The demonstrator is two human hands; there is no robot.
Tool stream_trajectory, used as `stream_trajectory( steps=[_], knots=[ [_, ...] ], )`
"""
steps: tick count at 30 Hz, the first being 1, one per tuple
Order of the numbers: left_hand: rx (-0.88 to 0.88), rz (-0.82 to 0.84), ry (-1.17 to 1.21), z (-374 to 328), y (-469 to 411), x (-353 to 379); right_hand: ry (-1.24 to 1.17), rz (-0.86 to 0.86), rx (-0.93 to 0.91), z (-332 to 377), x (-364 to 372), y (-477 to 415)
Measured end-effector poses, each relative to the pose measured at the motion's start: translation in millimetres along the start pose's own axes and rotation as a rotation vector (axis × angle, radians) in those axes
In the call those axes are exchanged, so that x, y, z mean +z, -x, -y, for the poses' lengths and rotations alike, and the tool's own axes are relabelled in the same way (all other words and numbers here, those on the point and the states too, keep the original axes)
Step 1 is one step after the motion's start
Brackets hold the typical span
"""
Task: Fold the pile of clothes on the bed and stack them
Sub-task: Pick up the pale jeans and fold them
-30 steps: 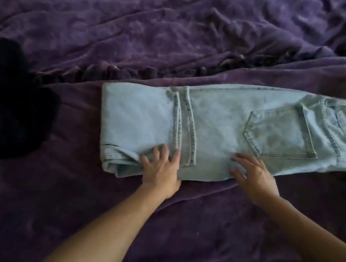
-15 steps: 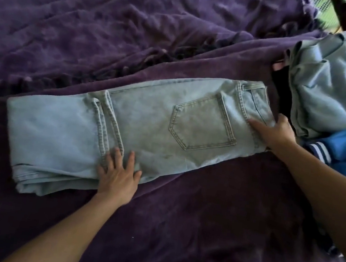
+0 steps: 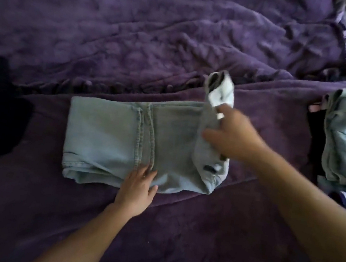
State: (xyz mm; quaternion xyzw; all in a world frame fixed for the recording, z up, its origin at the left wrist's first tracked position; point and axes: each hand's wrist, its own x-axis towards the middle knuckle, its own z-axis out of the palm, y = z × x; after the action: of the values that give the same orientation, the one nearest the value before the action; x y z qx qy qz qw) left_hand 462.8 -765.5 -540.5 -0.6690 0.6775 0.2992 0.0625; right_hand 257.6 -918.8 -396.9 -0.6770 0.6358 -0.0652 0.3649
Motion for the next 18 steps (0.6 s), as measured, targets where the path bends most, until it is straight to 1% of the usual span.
stream_trajectory(
  steps=[2,3,4,6,7,9,10,11,12,13,14,15,16,17,18],
  knots=[
    [-0.018,-0.128,0.153,13,12,-8,0.126,0.11,-0.056,32,61,-20],
    [-0.036,-0.192,0.206,20,18,-9,0.169,0.185,-0.055,42,93,-28],
    [-0.061,-0.233,0.247,28,25,-9,0.2,0.273,-0.032,48,124,-32],
    [-0.084,-0.264,0.302,41,37,-8,0.243,0.441,0.046,45,175,-33],
    [-0.08,-0.275,0.322,46,41,-7,0.285,0.474,0.073,40,192,-32],
    [-0.078,-0.345,0.341,51,43,-9,0.363,0.467,0.086,32,205,-33],
    [-0.091,-0.392,0.34,51,42,-10,0.348,0.472,0.075,28,202,-33],
    [-0.106,-0.43,0.33,50,39,-12,0.269,0.482,0.062,23,194,-32],
    [-0.119,-0.445,0.315,49,34,-14,0.151,0.46,0.045,17,184,-32],
    [-0.125,-0.432,0.288,47,28,-16,0.037,0.382,0.031,10,171,-31],
    [-0.127,-0.397,0.245,44,21,-17,-0.03,0.241,0.037,1,156,-28],
    [-0.131,-0.344,0.188,41,14,-18,-0.044,0.043,0.057,-10,142,-27],
    [-0.131,-0.273,0.118,37,7,-18,-0.007,-0.153,0.084,-26,129,-26],
    [-0.122,-0.189,0.047,32,1,-15,0.027,-0.297,0.133,-44,117,-26],
    [-0.106,-0.105,-0.015,25,-3,-11,0.034,-0.352,0.221,-60,108,-26]
  ],
)
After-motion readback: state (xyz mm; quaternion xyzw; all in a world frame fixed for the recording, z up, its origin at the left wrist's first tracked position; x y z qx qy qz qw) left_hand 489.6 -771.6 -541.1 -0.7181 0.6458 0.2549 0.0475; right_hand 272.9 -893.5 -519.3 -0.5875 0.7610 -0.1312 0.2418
